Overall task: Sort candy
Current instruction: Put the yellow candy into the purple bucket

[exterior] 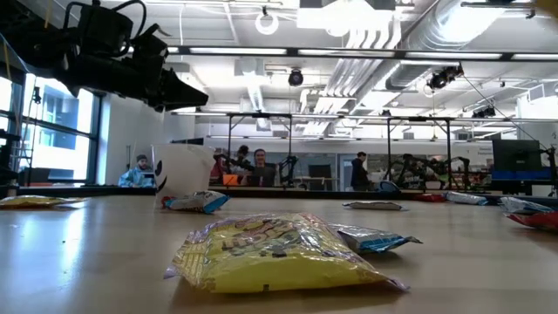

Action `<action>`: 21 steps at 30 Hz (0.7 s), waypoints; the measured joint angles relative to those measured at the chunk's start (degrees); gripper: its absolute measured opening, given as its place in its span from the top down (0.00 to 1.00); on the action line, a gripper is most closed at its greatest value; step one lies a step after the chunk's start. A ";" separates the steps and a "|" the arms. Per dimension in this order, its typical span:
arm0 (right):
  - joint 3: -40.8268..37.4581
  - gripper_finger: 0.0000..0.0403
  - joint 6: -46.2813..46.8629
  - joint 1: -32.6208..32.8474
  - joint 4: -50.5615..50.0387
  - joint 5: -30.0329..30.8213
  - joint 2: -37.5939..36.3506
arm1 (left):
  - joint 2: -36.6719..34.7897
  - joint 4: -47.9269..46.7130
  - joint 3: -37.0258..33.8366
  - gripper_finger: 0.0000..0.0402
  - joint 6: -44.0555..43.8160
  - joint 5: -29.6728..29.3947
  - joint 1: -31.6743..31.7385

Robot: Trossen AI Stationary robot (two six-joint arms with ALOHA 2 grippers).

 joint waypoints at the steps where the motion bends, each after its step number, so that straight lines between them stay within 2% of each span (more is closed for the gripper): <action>1: 0.00 1.00 5.40 3.24 1.04 0.04 -0.29 | 0.00 -0.04 0.00 0.65 0.00 0.00 0.00; 4: 0.00 1.00 18.61 11.73 2.58 0.77 -0.35 | 0.00 -0.06 0.00 0.65 0.00 0.01 0.00; 8: -0.02 1.00 28.84 18.81 -4.43 1.29 1.43 | 0.00 -0.07 0.00 0.65 -0.10 0.01 0.00; 12: -0.02 1.00 27.96 20.79 -9.23 1.22 4.08 | 0.00 -0.10 0.00 0.65 -0.17 0.00 0.00; 16: -0.04 1.00 23.47 20.69 -9.98 1.00 7.44 | 0.00 -0.58 0.00 0.65 -0.22 0.02 0.00; 21: -0.07 1.00 18.27 20.71 -9.95 -2.36 13.31 | 0.00 -0.63 0.00 0.65 -0.21 0.00 0.00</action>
